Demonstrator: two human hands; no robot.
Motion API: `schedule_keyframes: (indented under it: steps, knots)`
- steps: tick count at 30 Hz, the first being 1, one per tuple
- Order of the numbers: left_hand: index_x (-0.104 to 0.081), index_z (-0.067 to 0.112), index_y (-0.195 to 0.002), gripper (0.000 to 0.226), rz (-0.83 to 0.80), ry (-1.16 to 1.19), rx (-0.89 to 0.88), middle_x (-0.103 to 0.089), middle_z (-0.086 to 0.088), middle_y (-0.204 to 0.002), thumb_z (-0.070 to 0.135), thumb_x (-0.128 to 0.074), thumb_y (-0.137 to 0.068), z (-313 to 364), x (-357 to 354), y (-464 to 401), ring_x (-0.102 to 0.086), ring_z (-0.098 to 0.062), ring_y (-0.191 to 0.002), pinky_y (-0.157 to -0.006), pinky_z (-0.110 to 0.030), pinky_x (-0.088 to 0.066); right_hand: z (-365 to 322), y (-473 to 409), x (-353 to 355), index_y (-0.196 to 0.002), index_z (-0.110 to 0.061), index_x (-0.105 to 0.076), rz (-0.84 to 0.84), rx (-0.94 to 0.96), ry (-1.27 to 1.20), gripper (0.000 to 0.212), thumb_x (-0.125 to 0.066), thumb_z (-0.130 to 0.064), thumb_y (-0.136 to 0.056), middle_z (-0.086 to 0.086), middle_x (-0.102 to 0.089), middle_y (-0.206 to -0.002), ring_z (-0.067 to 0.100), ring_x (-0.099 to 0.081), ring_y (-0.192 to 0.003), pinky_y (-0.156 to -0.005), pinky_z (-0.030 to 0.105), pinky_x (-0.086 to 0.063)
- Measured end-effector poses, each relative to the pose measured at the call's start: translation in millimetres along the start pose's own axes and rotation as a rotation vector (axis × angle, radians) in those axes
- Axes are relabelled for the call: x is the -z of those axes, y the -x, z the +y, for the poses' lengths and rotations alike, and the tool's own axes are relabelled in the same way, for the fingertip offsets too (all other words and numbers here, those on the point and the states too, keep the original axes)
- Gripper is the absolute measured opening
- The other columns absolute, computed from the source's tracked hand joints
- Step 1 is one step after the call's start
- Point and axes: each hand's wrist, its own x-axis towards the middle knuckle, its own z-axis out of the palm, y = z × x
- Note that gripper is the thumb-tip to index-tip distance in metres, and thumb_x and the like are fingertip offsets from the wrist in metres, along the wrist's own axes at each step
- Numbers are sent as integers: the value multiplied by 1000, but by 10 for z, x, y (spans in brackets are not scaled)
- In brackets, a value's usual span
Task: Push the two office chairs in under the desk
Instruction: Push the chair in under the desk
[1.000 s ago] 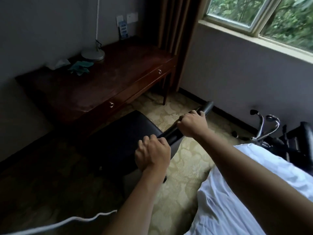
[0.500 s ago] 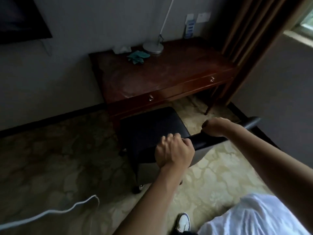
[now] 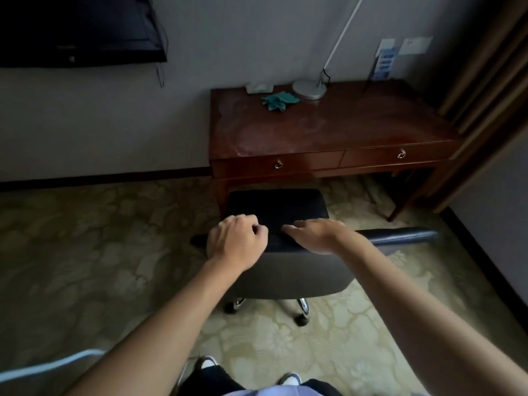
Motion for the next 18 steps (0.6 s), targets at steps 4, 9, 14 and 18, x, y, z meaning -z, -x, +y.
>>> schedule_keyframes:
  steps: [4,9,14,18]
  knots:
    - [-57,22,-66,30,22,-34,42,-58,3,-69,38,-46,-88,62,-43,-21,-49,-18,-62,-49,-27,-31,26,48,-38,-134,-36,-51,120,-81,-68,78,-7,-65,-76,5,-58,-133,32,-54,-118,-80,42,-37]
    - [-54,21,-60,30,51,-80,40,-51,5,-60,32,-50,-87,57,-66,-94,-47,-19,-58,-45,-27,-24,-28,113,-126,-78,-22,-58,586,-107,-140,42,-30,-52,-88,5,-63,-74,32,-62,-73,-53,34,-31]
    - [-54,19,-59,32,115,-59,50,-51,5,-60,32,-46,-87,59,-70,-229,-45,-20,-55,-49,-28,-28,-39,79,-72,-58,-19,-37,985,-21,-134,31,-45,-30,-86,-7,-38,-48,17,-31,-38,-43,24,-15]
    - [-45,17,-53,38,125,-32,92,-49,3,-52,31,-48,-87,38,-44,-526,-45,-20,-48,-45,-27,-26,7,-156,148,-56,-17,-39,1027,25,-124,34,-47,-30,-87,-6,-38,-45,19,-28,-35,-40,23,-21]
